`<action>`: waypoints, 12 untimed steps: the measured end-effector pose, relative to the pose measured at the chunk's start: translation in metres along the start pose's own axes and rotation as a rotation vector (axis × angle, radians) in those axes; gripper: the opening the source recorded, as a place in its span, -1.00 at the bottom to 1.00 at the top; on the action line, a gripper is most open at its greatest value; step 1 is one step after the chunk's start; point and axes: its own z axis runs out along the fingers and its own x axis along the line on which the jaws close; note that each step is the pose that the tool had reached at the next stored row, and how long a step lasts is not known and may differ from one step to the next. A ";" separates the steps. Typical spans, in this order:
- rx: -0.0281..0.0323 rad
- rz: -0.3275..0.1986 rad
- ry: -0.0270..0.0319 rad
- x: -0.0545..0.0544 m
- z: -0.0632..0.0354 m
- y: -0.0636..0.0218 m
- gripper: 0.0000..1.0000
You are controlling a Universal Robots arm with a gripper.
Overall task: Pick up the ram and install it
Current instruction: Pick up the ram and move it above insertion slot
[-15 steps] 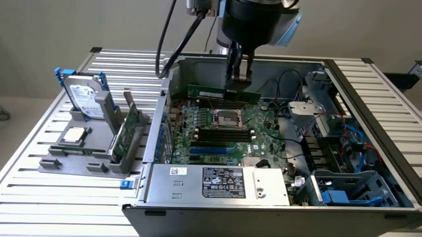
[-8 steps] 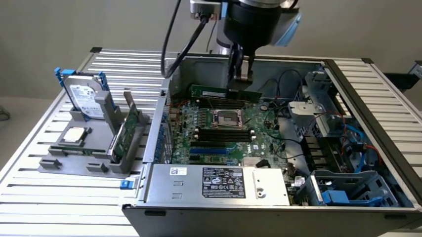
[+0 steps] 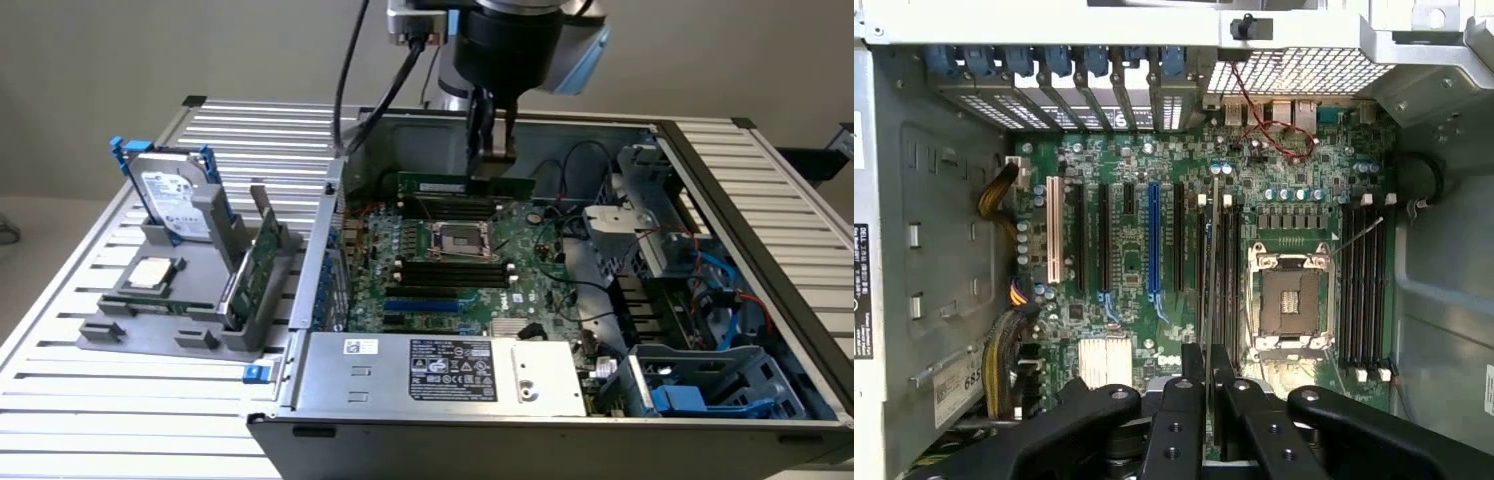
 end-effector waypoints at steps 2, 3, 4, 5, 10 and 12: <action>0.0083 -0.010 0.0001 -0.004 0.0024 0.0000 -0.73; 0.0118 -0.014 0.0002 -0.007 0.0039 0.0000 -0.73; 0.0147 -0.018 0.0003 -0.009 0.0052 -0.0001 -0.73; 0.0175 -0.022 0.0004 -0.011 0.0067 -0.0001 -0.73; 0.0258 -0.033 0.0006 -0.024 0.0147 -0.0003 -0.73; 0.0260 -0.033 0.0006 -0.029 0.0186 -0.0003 -0.73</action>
